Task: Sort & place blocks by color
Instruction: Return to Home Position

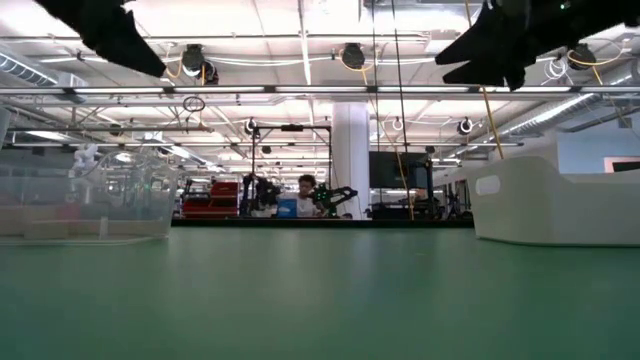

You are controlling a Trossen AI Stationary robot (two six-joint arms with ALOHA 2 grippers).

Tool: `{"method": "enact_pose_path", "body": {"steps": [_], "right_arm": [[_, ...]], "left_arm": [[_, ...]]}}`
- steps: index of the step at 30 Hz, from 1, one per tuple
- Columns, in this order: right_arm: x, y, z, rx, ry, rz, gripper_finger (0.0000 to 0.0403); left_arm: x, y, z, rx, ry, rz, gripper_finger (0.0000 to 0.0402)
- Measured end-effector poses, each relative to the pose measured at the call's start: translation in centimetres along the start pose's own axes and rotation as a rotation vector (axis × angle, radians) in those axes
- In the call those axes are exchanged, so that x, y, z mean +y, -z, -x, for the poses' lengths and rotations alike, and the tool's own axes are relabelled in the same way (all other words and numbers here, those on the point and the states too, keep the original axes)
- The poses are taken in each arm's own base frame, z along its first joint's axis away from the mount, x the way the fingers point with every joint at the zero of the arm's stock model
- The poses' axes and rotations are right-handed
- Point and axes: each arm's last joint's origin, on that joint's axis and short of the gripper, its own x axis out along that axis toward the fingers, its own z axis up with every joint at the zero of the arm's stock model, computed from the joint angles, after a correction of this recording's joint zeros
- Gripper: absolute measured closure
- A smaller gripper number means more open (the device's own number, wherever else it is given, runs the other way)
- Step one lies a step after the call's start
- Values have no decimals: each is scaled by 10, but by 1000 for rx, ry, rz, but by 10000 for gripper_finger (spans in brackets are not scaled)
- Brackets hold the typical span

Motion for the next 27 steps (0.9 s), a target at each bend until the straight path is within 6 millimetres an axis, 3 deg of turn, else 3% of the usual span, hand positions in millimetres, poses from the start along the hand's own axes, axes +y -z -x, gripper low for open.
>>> {"method": "enact_pose_path", "body": {"steps": [15,27], "right_arm": [[-22,42,-7,-202,-26,-105,149],[-25,48,-6,-224,-25,-62,149]], "left_arm": [[-23,42,-41,-393,111,187,133],[-32,75,-60,-595,161,276,133]]}}
